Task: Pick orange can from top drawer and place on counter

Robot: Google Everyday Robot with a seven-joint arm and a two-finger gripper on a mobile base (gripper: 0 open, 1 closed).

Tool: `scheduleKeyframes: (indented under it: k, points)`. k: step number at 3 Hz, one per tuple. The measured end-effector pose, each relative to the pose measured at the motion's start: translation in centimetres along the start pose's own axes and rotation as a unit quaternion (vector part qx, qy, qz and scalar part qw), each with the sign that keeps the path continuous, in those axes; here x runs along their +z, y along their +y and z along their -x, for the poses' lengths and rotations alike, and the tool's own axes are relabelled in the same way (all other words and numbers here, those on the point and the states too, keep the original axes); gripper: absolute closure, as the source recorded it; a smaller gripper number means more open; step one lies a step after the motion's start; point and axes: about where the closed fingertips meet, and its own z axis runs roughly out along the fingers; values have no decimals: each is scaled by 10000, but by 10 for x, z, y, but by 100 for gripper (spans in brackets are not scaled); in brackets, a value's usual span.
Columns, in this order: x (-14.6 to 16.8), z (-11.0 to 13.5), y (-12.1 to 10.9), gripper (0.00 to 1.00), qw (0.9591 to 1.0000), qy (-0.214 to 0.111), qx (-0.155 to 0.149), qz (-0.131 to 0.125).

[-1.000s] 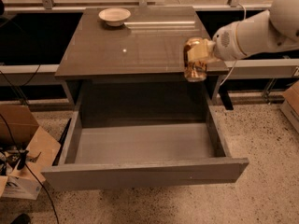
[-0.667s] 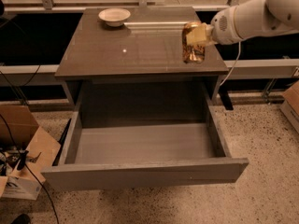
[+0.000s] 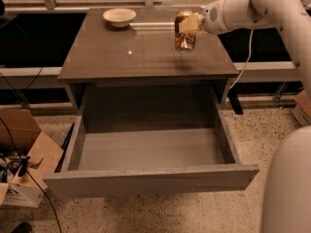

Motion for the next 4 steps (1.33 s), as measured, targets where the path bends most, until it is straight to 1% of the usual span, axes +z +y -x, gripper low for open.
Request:
scheduleKeyframes:
  k: [1, 2, 3, 4]
  points:
    - [44, 0, -1, 58, 9993, 107, 93, 339]
    - [50, 3, -3, 35, 9992, 81, 96, 384]
    - [56, 1, 0, 4, 9990, 109, 98, 417]
    - [58, 1, 0, 0, 9990, 118, 99, 426]
